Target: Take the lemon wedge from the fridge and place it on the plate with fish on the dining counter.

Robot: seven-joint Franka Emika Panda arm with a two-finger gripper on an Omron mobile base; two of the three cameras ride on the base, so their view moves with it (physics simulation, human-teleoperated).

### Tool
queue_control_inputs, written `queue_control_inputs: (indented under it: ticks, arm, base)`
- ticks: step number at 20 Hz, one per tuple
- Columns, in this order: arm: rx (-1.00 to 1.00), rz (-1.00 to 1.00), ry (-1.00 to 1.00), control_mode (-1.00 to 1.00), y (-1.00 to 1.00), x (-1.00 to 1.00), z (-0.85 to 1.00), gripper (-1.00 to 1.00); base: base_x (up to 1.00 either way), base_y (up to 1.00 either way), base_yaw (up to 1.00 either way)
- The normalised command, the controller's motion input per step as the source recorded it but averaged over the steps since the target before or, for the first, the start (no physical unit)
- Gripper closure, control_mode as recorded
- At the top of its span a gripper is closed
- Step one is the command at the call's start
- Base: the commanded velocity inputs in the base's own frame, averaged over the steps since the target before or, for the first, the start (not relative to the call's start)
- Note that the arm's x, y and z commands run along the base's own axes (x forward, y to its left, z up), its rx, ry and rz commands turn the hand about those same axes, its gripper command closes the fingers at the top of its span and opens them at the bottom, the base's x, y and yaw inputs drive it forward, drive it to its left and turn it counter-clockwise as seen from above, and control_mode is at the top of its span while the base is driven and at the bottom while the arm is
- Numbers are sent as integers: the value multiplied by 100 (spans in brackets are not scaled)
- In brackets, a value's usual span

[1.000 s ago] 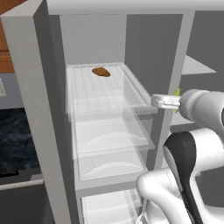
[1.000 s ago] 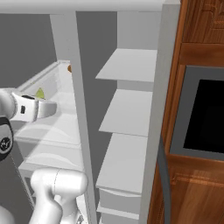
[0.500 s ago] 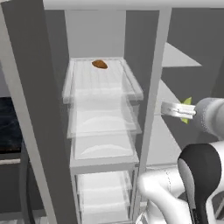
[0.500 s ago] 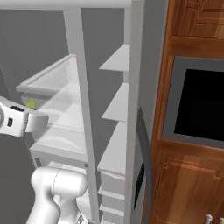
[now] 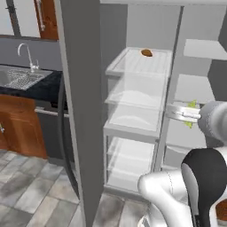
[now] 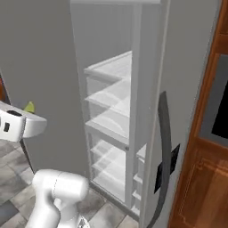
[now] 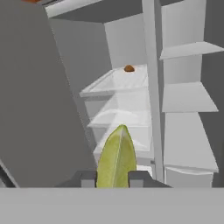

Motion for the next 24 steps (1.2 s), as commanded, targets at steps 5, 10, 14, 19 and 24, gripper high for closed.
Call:
queue_control_inputs:
  ticks: [5,10,14,19,24]
  arm:
    - [0,0,0,100,0,0,0,100]
    - [0,0,0,100,0,0,0,100]
    - [0,0,0,100,0,0,0,100]
    - [0,0,0,100,0,0,0,100]
    - [0,0,0,100,0,0,0,100]
  base:
    - [-6,0,87]
    - [-6,0,85]
    - [-11,0,82]
    - [-2,3,84]
    - [0,11,87]
